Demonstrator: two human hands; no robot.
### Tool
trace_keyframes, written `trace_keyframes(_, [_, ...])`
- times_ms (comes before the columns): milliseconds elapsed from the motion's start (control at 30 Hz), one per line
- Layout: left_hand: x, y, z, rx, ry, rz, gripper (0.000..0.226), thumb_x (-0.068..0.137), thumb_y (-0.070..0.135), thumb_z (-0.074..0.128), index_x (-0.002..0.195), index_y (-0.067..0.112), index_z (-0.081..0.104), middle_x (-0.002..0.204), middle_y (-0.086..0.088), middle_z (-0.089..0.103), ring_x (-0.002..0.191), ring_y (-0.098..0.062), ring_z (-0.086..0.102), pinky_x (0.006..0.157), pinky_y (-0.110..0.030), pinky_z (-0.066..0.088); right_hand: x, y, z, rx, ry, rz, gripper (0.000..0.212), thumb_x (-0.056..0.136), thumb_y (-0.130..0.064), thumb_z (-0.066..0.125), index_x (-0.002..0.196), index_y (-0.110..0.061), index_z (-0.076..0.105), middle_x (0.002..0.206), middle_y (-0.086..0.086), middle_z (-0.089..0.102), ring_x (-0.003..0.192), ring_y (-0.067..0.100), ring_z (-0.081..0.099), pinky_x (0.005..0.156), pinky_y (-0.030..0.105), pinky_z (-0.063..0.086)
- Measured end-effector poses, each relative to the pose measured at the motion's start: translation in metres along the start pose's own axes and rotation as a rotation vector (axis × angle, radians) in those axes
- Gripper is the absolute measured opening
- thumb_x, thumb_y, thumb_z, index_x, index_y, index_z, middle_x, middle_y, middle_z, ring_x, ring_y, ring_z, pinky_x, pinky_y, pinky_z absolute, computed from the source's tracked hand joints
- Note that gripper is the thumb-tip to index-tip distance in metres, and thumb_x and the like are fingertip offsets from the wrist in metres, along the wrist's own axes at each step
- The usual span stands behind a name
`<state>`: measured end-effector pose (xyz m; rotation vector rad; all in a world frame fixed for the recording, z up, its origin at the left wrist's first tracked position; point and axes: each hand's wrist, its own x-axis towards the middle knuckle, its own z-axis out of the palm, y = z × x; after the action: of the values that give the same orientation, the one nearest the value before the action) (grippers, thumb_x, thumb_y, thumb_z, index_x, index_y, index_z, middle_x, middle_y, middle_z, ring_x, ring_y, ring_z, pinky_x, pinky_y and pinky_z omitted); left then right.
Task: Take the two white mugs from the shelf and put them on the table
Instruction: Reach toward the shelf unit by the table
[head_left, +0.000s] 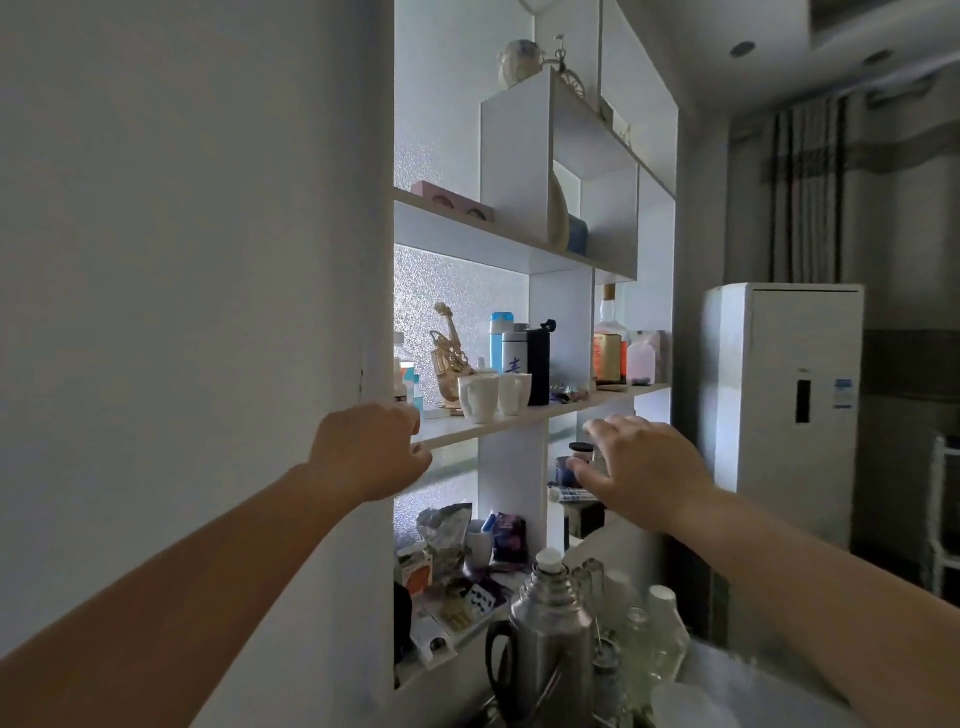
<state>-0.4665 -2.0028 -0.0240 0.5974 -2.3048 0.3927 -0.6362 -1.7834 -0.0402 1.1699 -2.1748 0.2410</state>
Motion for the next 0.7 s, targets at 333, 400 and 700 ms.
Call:
trace_keyframes(333, [0.058, 0.015, 0.051, 0.003, 0.030, 0.023, 0.033, 0.082, 0.048, 0.047, 0.101, 0.024, 0.062, 0.096, 0.005, 0.067, 0.081, -0.015, 0.061, 0.066, -0.029, 0.046, 0.050, 0.043, 0.037, -0.012, 0.021, 0.008, 0.062, 0.088, -0.056, 0.033, 0.133, -0.015, 0.043, 0.134, 0.006, 0.055, 0.122, 0.022, 0.050, 0.100, 0.041, 0.041])
trace_keyframes(400, [0.070, 0.020, 0.058, -0.005, 0.033, 0.010, 0.033, 0.082, 0.048, 0.048, 0.102, 0.025, 0.061, 0.098, 0.005, 0.067, 0.083, -0.016, 0.061, 0.068, -0.031, 0.047, 0.059, 0.052, 0.045, -0.005, 0.018, 0.005, 0.061, 0.089, -0.056, 0.033, 0.134, -0.015, 0.042, 0.134, 0.006, 0.055, 0.122, 0.022, 0.050, 0.100, 0.041, 0.041])
trace_keyframes(700, [0.111, 0.036, 0.092, 0.003, -0.014, -0.023, 0.033, 0.082, 0.045, 0.048, 0.105, 0.023, 0.060, 0.105, 0.001, 0.066, 0.090, -0.021, 0.062, 0.068, -0.032, 0.038, 0.092, 0.074, 0.079, 0.035, -0.015, 0.003, 0.058, 0.090, -0.054, 0.033, 0.131, -0.015, 0.044, 0.132, 0.007, 0.056, 0.120, 0.023, 0.050, 0.098, 0.039, 0.041])
